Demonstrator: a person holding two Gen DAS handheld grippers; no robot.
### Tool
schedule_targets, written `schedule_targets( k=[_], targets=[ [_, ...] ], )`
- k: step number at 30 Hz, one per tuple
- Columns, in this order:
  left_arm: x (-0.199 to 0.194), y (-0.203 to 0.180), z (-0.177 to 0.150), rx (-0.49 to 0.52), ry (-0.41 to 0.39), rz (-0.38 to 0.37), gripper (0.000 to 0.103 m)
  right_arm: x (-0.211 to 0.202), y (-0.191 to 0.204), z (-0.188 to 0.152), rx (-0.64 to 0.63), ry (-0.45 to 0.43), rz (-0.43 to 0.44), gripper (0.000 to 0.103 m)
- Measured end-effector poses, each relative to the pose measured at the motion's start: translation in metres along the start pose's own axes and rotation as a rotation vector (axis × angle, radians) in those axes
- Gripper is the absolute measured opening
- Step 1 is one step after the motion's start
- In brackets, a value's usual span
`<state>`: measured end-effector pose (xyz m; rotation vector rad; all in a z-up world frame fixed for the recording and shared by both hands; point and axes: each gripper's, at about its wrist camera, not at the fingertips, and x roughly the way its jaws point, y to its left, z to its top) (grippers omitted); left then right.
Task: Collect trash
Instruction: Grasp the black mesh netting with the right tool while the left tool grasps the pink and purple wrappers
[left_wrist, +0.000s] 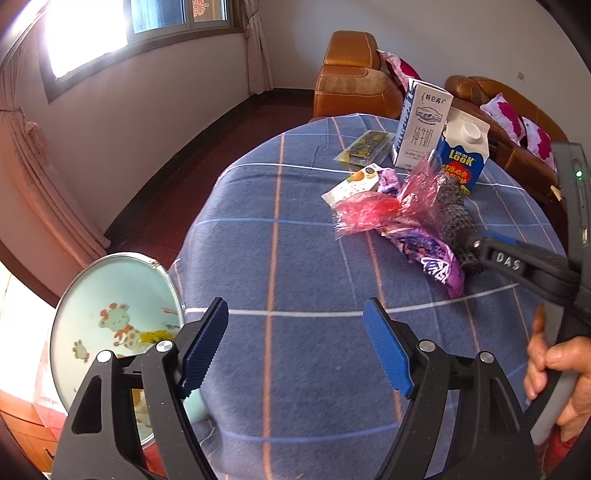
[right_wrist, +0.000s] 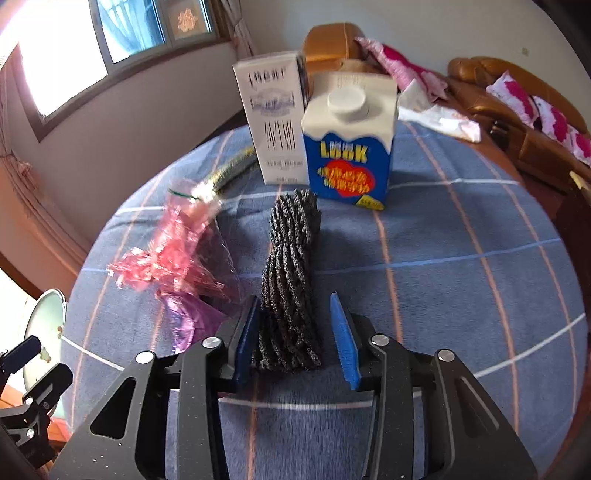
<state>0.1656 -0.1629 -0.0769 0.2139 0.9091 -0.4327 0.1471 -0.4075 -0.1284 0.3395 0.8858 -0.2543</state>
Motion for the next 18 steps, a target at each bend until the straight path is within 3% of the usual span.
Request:
schedule_targets(
  k=[4,8,18],
  targets=[
    [0.01,-0.014,0.007,-0.002,0.01,-0.013,0.074,-0.001,0.0,-0.002,-0.035,0.009,0.059,0.021],
    [0.017,-0.03,0.014,-0.011,0.013,-0.034,0.074,-0.02,-0.014,-0.006,-0.023,-0.012,0.074,0.019],
    [0.033,-0.082,0.035,-0.09,0.006,-0.113,0.073,-0.068,-0.064,-0.012,-0.001,-0.115,-0.011,0.019]
  ],
)
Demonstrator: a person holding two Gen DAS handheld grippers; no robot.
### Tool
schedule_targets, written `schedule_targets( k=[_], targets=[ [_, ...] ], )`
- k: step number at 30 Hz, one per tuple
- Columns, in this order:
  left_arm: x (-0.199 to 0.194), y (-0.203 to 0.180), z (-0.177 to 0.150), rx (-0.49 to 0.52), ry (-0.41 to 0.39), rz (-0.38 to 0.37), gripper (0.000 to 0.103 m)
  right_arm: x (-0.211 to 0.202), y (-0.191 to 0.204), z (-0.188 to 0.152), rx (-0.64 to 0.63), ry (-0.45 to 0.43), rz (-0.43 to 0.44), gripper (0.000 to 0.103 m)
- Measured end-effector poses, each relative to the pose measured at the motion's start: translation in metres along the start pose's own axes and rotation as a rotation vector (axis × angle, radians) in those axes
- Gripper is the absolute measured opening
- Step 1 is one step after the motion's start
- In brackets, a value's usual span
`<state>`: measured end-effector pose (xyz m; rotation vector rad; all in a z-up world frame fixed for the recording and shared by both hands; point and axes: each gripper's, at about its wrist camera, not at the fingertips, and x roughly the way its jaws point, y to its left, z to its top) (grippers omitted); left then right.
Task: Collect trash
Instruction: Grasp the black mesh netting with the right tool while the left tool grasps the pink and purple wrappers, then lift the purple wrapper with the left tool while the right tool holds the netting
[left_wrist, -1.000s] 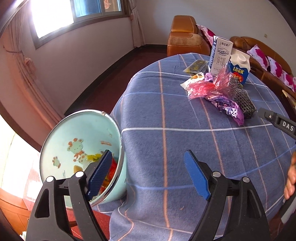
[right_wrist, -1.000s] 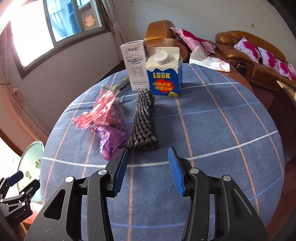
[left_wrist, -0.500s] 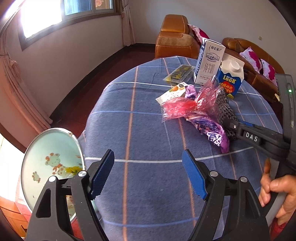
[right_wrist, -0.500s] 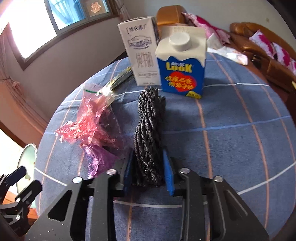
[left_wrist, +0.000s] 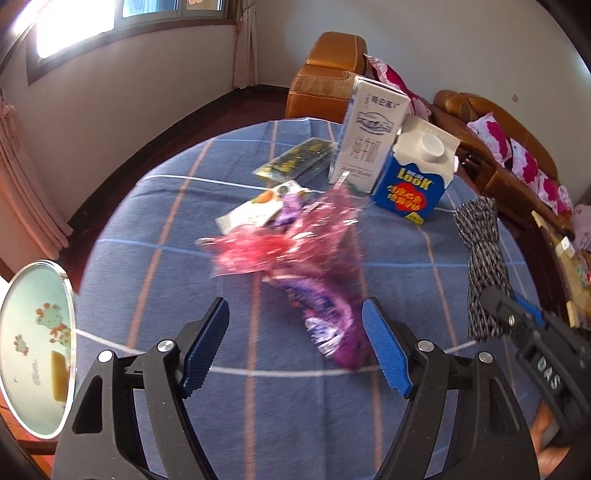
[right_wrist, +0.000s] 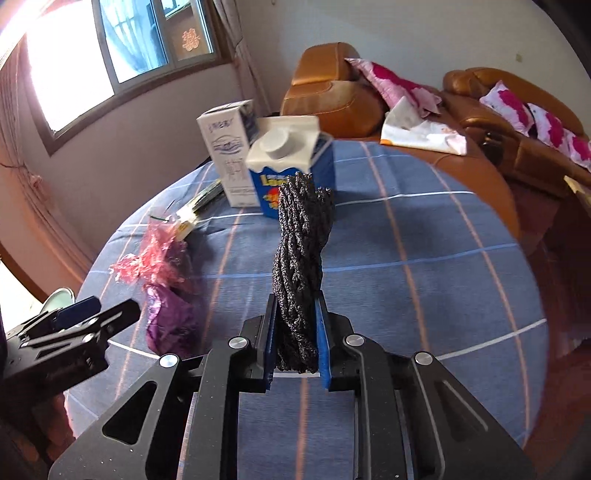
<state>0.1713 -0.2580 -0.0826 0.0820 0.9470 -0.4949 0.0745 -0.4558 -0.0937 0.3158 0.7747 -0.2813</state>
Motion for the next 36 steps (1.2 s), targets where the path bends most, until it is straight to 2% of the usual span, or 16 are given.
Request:
schedule_targets(
  k=[2,3,4,5,9,14,18,21,24,29,33,36],
  targets=[
    [0.014,-0.01,0.0,-0.005,0.024,-0.008,0.067,-0.003,-0.007,-0.002,0.02,0.002,0.005,0.019],
    [0.019,-0.012,-0.001,-0.005,0.035,-0.01,0.06,-0.004,-0.008,-0.003,0.027,0.003,0.007,0.019],
    [0.023,-0.014,-0.003,0.0,0.046,-0.01,0.046,-0.005,-0.01,-0.005,0.035,0.007,0.009,0.019],
    [0.026,-0.014,-0.004,0.006,0.058,-0.015,0.038,-0.005,-0.011,-0.007,0.039,0.011,0.014,0.019],
    [0.021,-0.006,-0.012,0.027,0.073,-0.031,0.02,-0.007,-0.007,-0.015,0.044,0.023,0.028,0.019],
    [-0.01,0.003,-0.03,0.141,0.051,0.005,0.018,-0.014,0.0,-0.023,0.048,0.016,0.033,0.019],
    [-0.032,0.016,-0.049,0.217,0.077,0.016,0.018,-0.022,0.004,-0.028,0.053,0.009,0.021,0.019],
    [-0.046,0.018,-0.063,0.353,0.033,0.143,0.018,-0.027,0.013,-0.034,0.022,0.004,-0.003,0.019],
    [-0.053,0.012,-0.065,0.489,-0.038,0.291,0.018,-0.032,0.02,-0.038,0.023,0.007,0.007,0.019],
    [-0.042,0.001,-0.067,0.702,-0.078,0.476,0.018,-0.045,0.027,-0.042,0.03,-0.009,0.012,0.019],
    [-0.041,-0.001,-0.07,0.769,-0.081,0.534,0.018,-0.051,0.028,-0.043,0.027,-0.017,0.009,0.019],
    [-0.044,0.002,-0.069,0.756,-0.077,0.521,0.018,-0.053,0.026,-0.042,0.032,-0.021,0.005,0.019]
  ],
)
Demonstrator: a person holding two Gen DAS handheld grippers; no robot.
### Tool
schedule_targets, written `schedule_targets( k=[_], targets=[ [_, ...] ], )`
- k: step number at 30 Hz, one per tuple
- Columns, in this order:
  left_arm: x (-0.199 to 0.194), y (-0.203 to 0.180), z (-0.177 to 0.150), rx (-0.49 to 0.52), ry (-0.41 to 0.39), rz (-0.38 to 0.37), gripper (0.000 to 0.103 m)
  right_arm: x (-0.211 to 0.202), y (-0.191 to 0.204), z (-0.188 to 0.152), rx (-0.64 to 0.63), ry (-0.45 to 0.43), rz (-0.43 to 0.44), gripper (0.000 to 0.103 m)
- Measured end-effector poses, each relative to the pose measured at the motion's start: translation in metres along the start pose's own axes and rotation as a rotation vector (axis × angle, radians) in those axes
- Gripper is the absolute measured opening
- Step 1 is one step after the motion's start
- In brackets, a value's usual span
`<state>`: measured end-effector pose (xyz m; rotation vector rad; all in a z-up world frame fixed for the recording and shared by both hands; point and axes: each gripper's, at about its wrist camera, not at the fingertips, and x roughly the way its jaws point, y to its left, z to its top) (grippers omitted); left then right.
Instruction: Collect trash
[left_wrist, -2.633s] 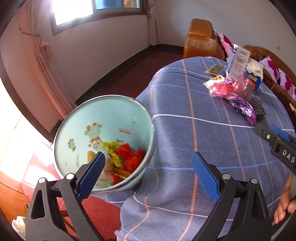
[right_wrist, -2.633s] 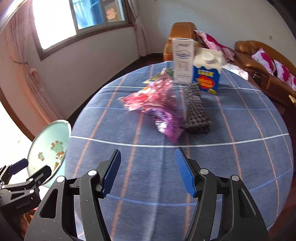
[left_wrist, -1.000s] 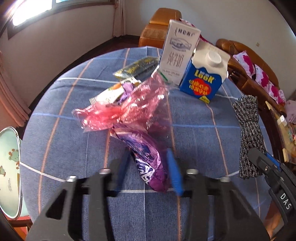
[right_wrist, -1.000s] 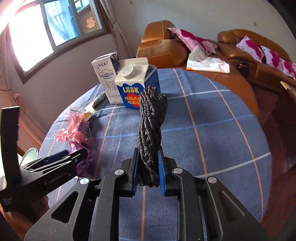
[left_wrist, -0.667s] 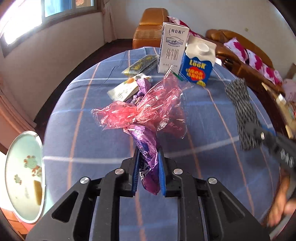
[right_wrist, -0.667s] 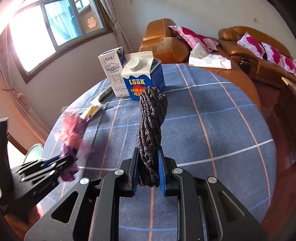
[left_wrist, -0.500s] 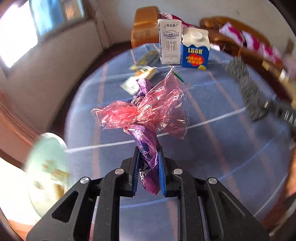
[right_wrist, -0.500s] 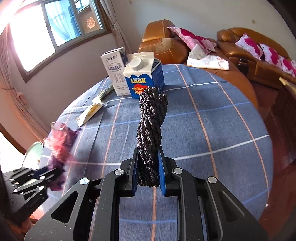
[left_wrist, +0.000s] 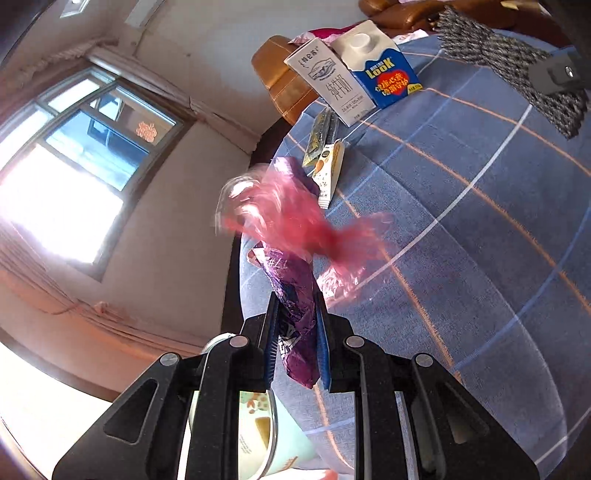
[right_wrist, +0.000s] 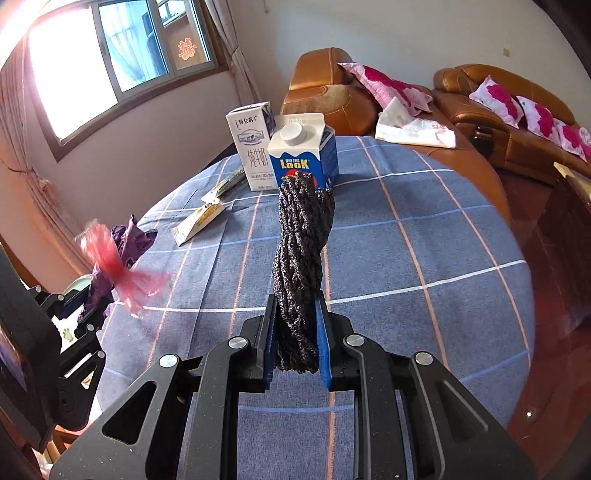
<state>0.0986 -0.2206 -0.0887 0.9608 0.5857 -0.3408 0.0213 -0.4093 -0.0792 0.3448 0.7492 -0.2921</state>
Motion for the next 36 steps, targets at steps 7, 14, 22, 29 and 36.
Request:
schedule_targets(
  k=[7,14,22,29,36],
  targets=[
    [-0.005,0.023,-0.005,-0.112,0.0,-0.038,0.018,0.001,-0.002,-0.001,0.002,0.003,-0.008,0.019],
    [-0.004,0.031,-0.006,-0.143,-0.004,-0.039,0.018,0.004,0.001,-0.005,-0.012,0.018,-0.023,0.019],
    [-0.009,0.034,-0.011,-0.186,-0.011,-0.094,0.018,0.006,0.004,-0.009,-0.023,0.031,-0.044,0.019],
    [-0.01,0.036,-0.015,-0.194,-0.013,-0.096,0.018,0.005,0.013,-0.01,-0.044,0.03,-0.041,0.019],
    [-0.011,0.038,-0.017,-0.2,-0.015,-0.095,0.018,0.006,0.013,-0.013,-0.047,0.037,-0.053,0.019]
  ],
)
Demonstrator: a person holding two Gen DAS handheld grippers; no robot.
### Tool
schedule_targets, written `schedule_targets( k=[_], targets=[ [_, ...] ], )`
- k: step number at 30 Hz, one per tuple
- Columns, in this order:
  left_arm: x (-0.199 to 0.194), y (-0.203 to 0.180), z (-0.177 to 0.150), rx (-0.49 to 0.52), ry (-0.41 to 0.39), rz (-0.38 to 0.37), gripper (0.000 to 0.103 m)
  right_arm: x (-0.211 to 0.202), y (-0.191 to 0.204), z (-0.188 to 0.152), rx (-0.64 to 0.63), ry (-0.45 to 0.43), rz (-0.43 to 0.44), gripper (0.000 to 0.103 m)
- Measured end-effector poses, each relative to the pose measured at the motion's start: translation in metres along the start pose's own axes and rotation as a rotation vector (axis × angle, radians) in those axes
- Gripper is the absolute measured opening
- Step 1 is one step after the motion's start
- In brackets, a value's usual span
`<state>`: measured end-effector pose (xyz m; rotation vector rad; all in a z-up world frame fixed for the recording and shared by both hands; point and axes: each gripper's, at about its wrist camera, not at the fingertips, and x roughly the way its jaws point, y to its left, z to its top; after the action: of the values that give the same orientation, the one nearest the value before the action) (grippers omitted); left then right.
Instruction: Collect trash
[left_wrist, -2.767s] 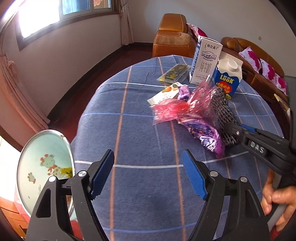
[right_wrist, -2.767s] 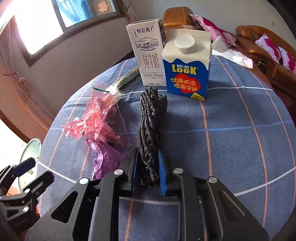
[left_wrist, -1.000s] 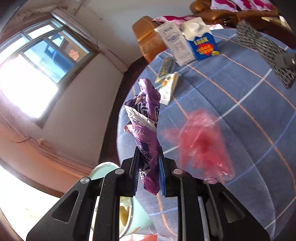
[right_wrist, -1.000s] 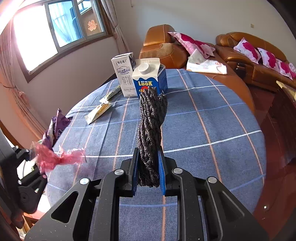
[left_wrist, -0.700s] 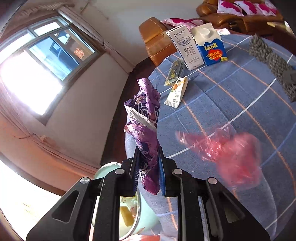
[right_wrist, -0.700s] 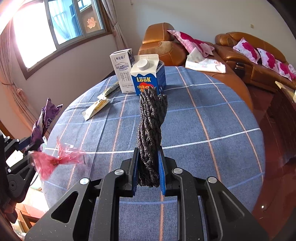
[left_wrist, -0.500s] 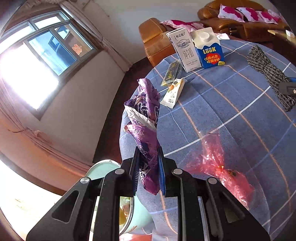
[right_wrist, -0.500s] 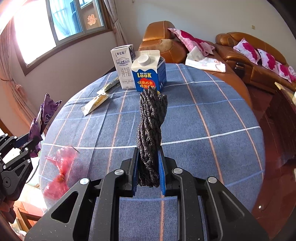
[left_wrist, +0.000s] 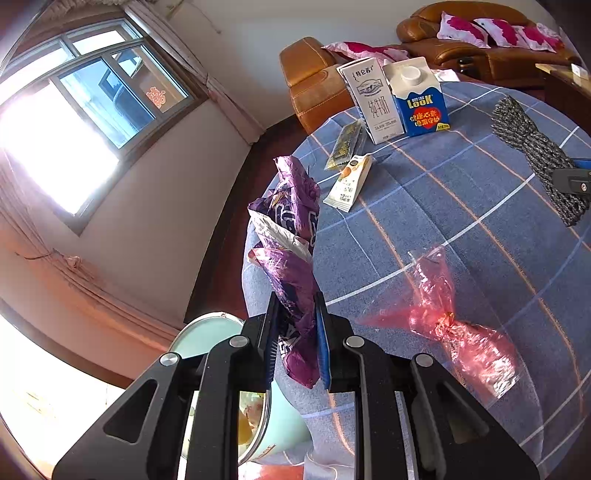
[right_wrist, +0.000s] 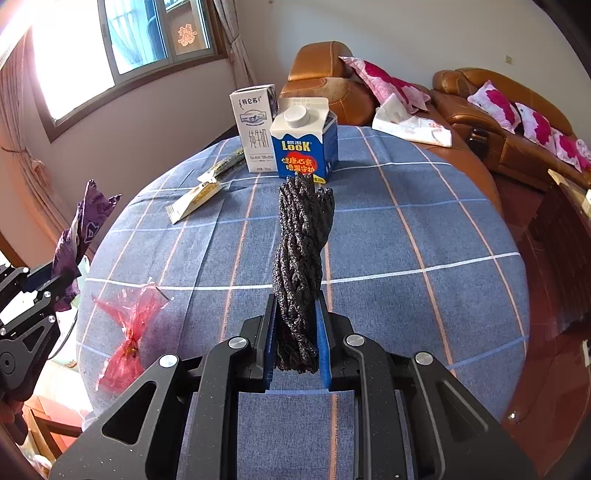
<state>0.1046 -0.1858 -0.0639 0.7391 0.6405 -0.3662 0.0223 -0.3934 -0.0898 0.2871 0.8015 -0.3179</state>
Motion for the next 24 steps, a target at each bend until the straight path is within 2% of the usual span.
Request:
schedule_targets(
  k=[13,18,24],
  targets=[
    [-0.01,0.014,-0.01,-0.066,-0.012,-0.045,0.018,-0.006,0.016,-0.002,-0.039,-0.014,-0.004,0.019],
    [-0.014,0.023,-0.02,-0.08,-0.015,-0.037,0.018,-0.007,0.029,-0.004,-0.065,-0.011,0.004,0.019],
    [-0.019,0.046,-0.037,-0.157,-0.007,-0.049,0.018,-0.009,0.052,-0.007,-0.106,-0.013,0.026,0.019]
  ],
)
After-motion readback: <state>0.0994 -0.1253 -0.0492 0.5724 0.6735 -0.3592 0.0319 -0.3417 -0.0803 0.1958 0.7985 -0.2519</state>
